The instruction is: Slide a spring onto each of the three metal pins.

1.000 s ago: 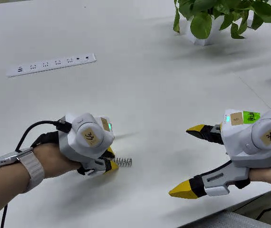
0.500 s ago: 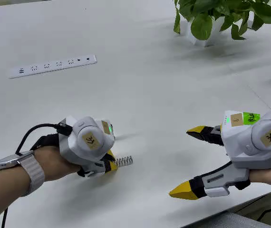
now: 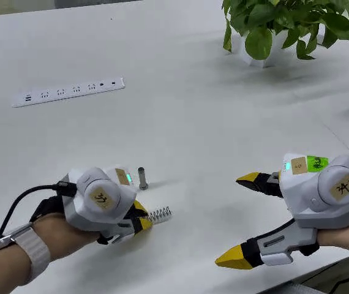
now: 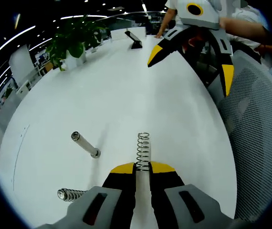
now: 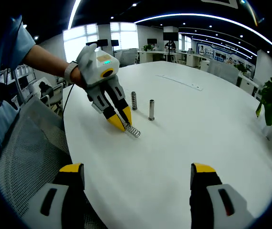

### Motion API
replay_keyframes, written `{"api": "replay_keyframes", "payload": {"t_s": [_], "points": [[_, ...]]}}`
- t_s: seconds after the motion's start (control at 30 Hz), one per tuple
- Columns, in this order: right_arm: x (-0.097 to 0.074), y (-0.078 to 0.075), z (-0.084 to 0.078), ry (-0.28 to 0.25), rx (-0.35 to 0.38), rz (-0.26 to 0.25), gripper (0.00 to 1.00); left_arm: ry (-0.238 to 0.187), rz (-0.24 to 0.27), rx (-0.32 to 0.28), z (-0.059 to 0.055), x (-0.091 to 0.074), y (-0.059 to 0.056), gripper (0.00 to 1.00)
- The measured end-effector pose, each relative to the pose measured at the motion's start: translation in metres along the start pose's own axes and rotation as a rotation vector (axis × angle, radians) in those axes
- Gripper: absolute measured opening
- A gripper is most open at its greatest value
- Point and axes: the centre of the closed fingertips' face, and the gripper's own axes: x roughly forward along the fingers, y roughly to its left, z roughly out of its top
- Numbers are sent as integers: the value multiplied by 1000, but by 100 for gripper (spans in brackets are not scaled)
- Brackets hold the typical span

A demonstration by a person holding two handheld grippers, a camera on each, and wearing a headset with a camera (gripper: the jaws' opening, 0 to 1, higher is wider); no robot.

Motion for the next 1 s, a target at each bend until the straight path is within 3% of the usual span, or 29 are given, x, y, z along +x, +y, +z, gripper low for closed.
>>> {"api": "replay_keyframes", "payload": {"t_s": [0.27,0.4,0.6,0.73,1.0], "points": [[4,5,13,-1,-41,22,93,-50,16,-35,-3,-16,-8,10],[5,9,23,-10,-58,39,90,-85,9,-57,2,-28,-19,10],[10,17,44,-41,-79,68,88,-127,11,-83,-8,-43,-26,10],[18,25,56,-54,-95,106,85,-138,25,-110,-12,-50,-31,10],[35,44,66,-20,-148,193,76,-173,45,-134,-12,-66,-45,10]]}}
